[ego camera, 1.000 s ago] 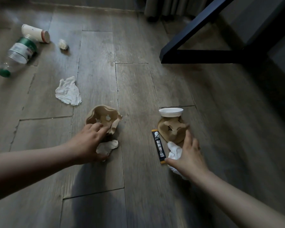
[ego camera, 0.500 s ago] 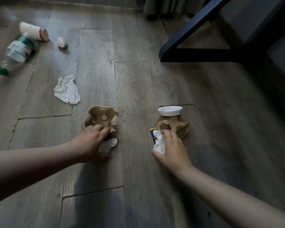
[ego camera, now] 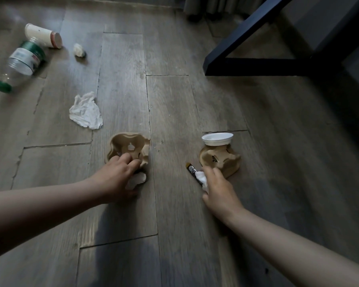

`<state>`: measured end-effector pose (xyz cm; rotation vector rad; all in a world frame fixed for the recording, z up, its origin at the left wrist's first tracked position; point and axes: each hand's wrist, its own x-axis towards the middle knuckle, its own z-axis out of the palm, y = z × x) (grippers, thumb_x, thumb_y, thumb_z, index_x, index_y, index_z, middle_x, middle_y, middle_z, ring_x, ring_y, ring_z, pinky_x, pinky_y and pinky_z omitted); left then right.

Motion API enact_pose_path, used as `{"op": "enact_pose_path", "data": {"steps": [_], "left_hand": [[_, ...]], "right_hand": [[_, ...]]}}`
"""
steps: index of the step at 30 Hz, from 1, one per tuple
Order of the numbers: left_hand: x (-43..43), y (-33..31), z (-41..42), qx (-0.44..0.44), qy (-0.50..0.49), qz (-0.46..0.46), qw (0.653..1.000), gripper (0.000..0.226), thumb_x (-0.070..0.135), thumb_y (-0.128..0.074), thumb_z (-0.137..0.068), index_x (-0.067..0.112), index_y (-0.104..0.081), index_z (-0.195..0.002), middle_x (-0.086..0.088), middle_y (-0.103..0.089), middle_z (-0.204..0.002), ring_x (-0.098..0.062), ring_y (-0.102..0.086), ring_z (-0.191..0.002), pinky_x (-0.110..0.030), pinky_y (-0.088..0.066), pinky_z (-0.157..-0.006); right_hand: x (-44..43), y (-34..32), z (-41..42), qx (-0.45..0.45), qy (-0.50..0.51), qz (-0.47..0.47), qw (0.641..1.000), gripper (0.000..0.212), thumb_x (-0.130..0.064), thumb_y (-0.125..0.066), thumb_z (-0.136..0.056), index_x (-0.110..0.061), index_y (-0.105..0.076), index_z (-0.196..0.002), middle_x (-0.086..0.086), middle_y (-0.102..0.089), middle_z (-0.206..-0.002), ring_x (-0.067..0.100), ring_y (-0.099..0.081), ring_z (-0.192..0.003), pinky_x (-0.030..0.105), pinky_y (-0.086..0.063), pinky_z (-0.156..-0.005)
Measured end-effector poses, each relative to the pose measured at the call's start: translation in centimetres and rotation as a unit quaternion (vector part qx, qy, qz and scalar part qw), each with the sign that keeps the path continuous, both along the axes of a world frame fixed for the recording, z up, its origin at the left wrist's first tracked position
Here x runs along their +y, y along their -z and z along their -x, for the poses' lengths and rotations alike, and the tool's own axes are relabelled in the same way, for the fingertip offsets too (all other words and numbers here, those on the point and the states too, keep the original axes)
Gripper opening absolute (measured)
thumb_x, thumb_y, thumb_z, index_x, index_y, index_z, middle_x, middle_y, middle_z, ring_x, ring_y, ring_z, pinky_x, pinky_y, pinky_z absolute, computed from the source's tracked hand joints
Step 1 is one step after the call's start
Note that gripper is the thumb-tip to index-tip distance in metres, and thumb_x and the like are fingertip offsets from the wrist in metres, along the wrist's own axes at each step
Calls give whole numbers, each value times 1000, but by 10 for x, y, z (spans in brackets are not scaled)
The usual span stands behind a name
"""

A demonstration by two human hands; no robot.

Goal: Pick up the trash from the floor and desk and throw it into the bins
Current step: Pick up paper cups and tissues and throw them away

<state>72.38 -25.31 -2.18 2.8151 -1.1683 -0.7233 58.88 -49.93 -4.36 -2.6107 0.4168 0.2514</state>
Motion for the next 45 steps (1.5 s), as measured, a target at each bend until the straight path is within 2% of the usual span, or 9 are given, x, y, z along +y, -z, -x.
{"op": "enact_pose_path", "data": {"steps": [4,9,12,14,16,23,29,37,45], "left_hand": [[0,-4,-2,-14,-2,-8,1000,87,58,-70,-71,22,-34,-142,-3,-39,-130,-20,-46,-108,-29,-45,-89],[-2,-17,-13,-206,42,-4,978,122,75,-77,-23,9,-54,-123,-18,-55,-110,-33,-56,-90,-33,-52,-66],[-5,-14,-23,-125,-14,-68,990,144,81,-69,-41,26,6,-151,-14,0,-156,-39,-11,-141,-49,-33,-105],[-4,-7,-24,-67,-22,-106,992,147,77,-72,-46,36,32,-141,-4,37,-151,-38,26,-141,-61,-15,-113],[-3,-2,-22,-35,-8,-107,994,147,74,-75,-46,39,36,-137,0,45,-146,-37,34,-137,-66,-13,-112],[-3,8,-34,-36,-9,-59,998,149,67,-81,-45,47,42,-128,-1,37,-150,-42,23,-141,-58,-25,-112],[-10,7,-35,-59,-22,-41,997,139,62,-81,-51,41,18,-146,-8,15,-157,-44,7,-139,-53,-32,-111],[-8,12,-40,-67,-19,-33,997,139,65,-80,-49,43,16,-146,-7,12,-156,-42,1,-137,-52,-33,-110],[-9,17,-40,-72,-20,-29,997,140,67,-79,-46,43,16,-146,-9,10,-156,-45,-1,-137,-53,-33,-110]], "right_hand": [[-8,-11,0,-73,-22,3,997,58,-3,-62,-76,-13,-49,-131,8,-52,-115,32,-57,-101,37,-46,-77],[-35,-28,-23,-143,-21,35,989,71,0,-67,-71,-10,-44,-138,14,-50,-120,37,-57,-98,44,-51,-79],[-49,-35,-36,-128,18,25,991,74,-4,-67,-74,-13,-40,-142,12,-47,-129,34,-55,-107,44,-50,-85],[-52,-35,-37,-99,19,15,995,73,-7,-67,-75,-15,-39,-142,10,-46,-131,31,-54,-111,42,-48,-88],[-49,-29,-31,-84,-15,9,996,76,-11,-69,-74,-15,-39,-143,9,-45,-130,33,-54,-111,44,-48,-90],[-57,-24,-36,-41,-26,20,999,115,-19,-84,-69,-21,-8,-154,5,-20,-145,30,-47,-123,42,-44,-101],[-42,-8,-23,-103,-47,112,987,138,-37,-93,-46,-32,-4,-151,4,-8,-152,29,-32,-128,49,-42,-101],[-64,-4,-33,7,-45,189,981,151,-73,-78,-44,-35,26,-146,3,35,-154,32,29,-143,60,-5,-116],[-60,2,-51,60,-20,107,992,147,-64,-86,-40,-39,7,-150,-1,13,-154,36,-20,-138,47,-35,-110]]}}
